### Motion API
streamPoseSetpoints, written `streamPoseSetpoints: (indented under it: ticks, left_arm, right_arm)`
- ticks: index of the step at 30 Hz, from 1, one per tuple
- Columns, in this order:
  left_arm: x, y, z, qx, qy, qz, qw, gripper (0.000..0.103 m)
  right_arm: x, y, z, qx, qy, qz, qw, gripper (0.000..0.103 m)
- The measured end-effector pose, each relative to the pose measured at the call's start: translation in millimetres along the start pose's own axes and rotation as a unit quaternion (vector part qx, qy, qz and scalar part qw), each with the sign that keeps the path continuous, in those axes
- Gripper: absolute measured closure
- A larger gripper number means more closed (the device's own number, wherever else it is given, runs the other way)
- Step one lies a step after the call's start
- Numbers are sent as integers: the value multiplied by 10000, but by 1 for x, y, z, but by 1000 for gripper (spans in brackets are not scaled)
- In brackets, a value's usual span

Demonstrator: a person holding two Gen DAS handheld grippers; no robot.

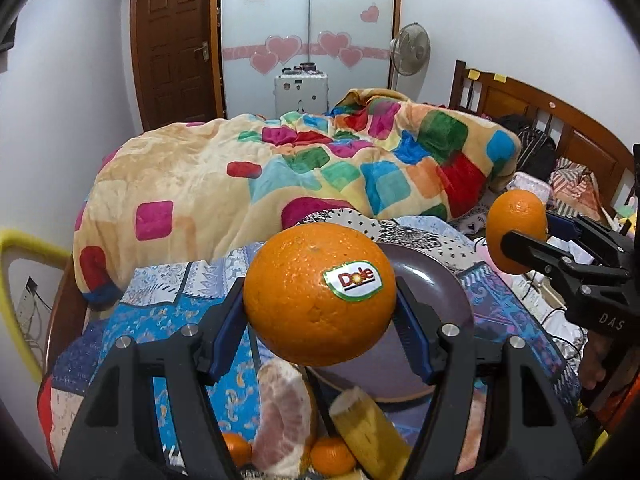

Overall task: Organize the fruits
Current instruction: 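Carry both oranges onto the brown plate and open both tools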

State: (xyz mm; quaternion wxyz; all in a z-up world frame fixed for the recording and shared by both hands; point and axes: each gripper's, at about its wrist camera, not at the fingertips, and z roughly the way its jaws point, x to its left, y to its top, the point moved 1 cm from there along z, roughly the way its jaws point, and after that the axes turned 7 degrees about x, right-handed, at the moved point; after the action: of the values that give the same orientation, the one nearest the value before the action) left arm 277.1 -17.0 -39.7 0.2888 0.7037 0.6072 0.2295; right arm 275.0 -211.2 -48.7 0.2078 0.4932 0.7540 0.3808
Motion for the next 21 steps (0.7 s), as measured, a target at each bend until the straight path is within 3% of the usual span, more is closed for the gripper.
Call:
streamPoseSetpoints:
  ticks: [14, 21]
  left_arm:
    - [-6, 10, 75, 750, 111, 219, 9969, 35]
    - [-16, 9, 100, 1201, -87, 362, 9921, 35]
  right_arm:
    - [-13, -1, 80, 997, 127, 146, 9948, 40]
    - [-20, -4, 103, 1353, 206, 281, 9902, 40]
